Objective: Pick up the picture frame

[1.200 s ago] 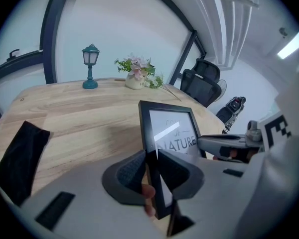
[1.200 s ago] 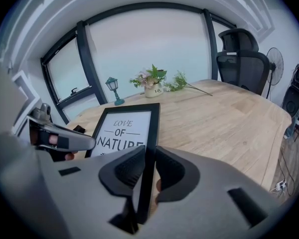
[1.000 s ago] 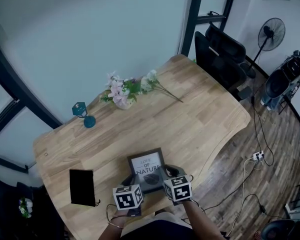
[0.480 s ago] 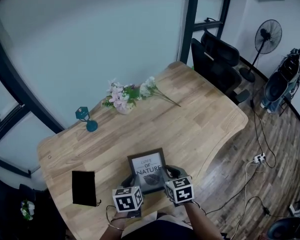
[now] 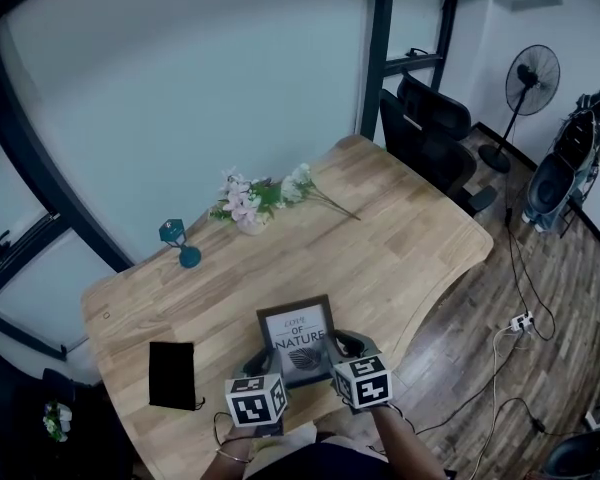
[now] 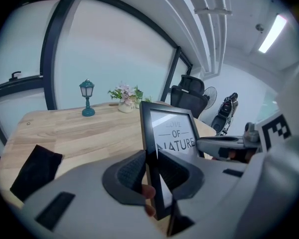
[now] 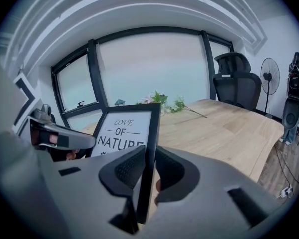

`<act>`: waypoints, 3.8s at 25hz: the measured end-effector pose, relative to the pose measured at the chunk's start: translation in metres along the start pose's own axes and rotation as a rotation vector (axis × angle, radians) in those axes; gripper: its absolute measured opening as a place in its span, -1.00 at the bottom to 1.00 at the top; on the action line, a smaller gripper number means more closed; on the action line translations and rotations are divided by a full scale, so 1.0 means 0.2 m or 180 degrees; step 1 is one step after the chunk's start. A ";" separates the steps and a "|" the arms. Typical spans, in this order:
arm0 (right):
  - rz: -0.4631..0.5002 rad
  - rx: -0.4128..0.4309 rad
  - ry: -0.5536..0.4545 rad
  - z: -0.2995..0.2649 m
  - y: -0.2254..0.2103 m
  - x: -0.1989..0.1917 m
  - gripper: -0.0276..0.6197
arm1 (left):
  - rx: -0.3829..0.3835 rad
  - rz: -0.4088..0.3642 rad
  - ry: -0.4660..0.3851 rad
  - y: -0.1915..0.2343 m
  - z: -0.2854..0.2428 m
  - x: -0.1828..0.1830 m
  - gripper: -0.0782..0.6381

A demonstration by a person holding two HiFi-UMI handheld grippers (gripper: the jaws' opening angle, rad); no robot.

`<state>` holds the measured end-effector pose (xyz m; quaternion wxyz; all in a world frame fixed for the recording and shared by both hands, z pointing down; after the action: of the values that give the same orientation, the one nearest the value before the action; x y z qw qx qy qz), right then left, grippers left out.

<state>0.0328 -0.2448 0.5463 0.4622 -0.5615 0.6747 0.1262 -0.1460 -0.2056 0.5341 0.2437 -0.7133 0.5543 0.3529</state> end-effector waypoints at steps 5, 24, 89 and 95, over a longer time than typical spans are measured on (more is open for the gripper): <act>0.0030 0.0037 -0.0047 0.05 0.02 0.01 -0.70 | 0.0034 -0.0018 -0.0071 -0.02 0.06 0.01 -0.58; 0.0060 0.0184 -0.0297 0.30 0.06 0.02 -0.70 | 0.0112 -0.0150 -0.0299 -0.16 0.29 0.03 -0.58; 0.0335 0.0441 -0.1182 1.12 0.08 0.12 -0.70 | 0.0309 -0.0533 -0.1122 -0.66 0.88 0.18 -0.58; 0.0298 0.0431 -0.1244 1.15 0.11 0.13 -0.70 | 0.0238 -0.0569 -0.1188 -0.64 0.91 0.20 -0.58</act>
<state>0.1256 -0.0957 0.3948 0.6145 -0.4621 0.6045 0.2085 -0.0593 -0.0608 0.3825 0.3988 -0.6724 0.4467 0.4351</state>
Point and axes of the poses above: the fingertips, and each gripper's own axes: z backward along the fingers, y to its left, x out of its top, the point moved 7 cm from there along z, backward along the fingers, and after that the axes turned 14 degrees about -z, right-handed, at the moved point
